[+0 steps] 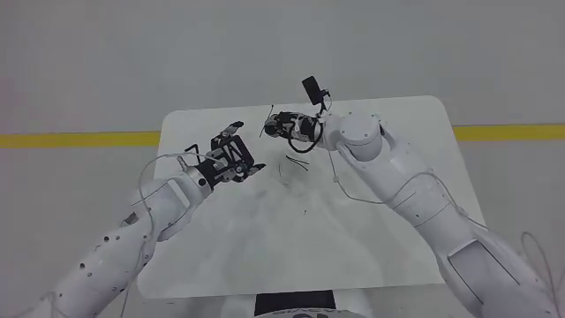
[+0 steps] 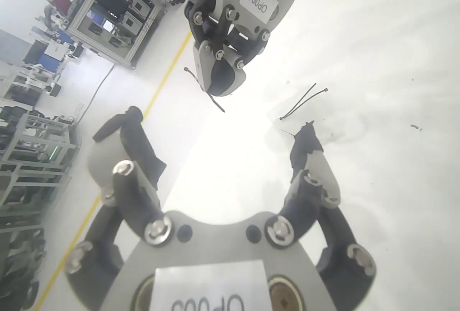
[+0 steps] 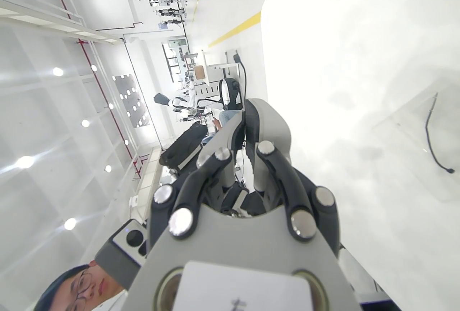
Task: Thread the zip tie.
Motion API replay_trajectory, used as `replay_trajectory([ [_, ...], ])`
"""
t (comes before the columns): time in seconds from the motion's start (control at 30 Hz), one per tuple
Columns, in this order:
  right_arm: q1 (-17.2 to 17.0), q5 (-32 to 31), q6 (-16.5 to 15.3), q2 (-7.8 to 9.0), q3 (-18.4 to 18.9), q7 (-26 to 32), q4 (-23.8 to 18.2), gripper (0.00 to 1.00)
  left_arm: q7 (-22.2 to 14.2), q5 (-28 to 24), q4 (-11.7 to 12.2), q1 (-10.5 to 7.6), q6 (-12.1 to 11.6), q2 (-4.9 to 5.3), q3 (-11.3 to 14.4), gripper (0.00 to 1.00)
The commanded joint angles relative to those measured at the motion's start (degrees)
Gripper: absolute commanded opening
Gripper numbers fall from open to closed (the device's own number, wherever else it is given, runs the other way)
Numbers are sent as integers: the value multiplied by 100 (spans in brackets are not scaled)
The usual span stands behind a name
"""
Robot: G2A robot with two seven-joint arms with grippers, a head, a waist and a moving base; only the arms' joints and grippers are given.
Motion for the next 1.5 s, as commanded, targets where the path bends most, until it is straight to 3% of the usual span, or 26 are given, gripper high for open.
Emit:
replay_trajectory([
  [0.0, -30, 30, 0, 8, 36, -7, -32, 0, 34, 0, 26, -38, 43, 56, 78, 45],
  [0.17, -80, 41, 0, 35, 105, -32, -100, 0, 117, 0, 110, -160, 257, 202, 298, 35],
  [0.33, -111, 66, 0, 51, 127, -29, -172, 0, 149, 0, 158, -320, 474, 346, 576, 32],
  [0.83, 70, 409, 0, 36, -136, 134, 122, 0, 353, 0, 274, -1028, 1201, 771, 1583, 24],
  [1.17, 138, 562, 0, 78, -273, 86, 138, 0, 328, 0, 300, -1402, 1599, 960, 2132, 17],
  [1.47, 174, 678, 0, 138, -373, 67, 93, 0, 296, 0, 324, -1635, 1915, 1062, 2483, 15],
])
